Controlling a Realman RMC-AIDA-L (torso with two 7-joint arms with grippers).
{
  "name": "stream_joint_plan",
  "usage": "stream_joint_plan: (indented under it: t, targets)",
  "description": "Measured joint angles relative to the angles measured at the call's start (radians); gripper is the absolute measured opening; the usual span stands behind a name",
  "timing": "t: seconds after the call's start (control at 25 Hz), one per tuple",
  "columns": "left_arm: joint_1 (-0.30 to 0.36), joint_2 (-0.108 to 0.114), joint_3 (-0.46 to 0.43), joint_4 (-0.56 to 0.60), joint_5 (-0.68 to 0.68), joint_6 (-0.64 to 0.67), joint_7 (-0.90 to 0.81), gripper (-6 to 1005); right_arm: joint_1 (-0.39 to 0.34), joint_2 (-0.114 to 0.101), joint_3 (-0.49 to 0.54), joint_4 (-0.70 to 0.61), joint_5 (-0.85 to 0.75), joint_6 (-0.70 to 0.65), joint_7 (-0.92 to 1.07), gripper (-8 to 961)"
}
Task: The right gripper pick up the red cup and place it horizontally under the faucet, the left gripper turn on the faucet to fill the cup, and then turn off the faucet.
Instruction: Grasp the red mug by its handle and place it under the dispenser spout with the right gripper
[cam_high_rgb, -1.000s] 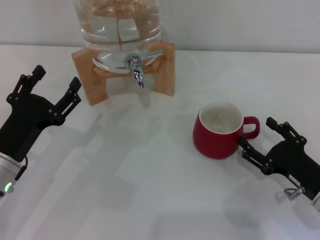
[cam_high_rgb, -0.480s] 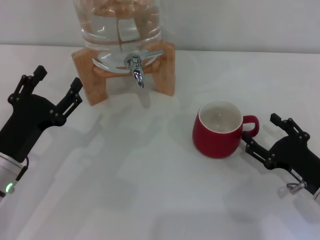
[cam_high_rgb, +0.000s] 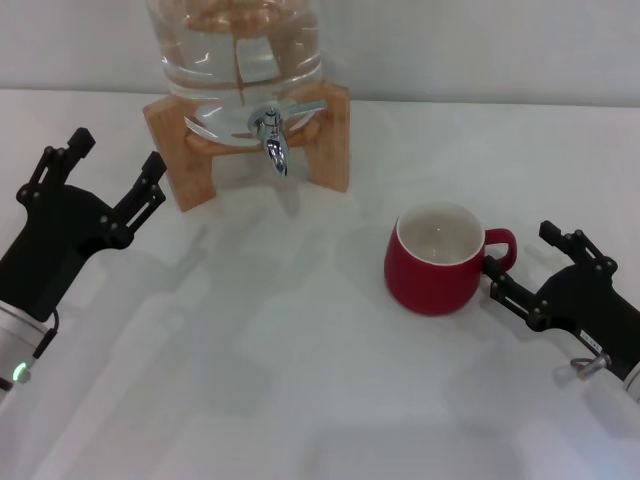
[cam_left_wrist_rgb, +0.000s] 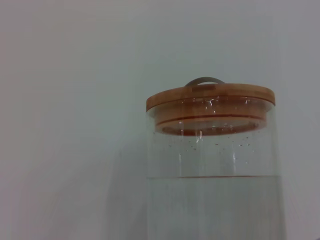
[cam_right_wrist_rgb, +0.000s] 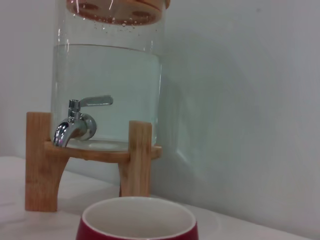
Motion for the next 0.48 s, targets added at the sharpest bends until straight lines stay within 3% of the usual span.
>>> stream_joint_plan:
  t: [0.48]
  targets:
    - [-0.006, 0.0, -0.004, 0.0, -0.001, 0.005, 0.0, 873, 0.01, 0.001, 0.011, 0.001, 0.0, 0.017, 0.0, 839]
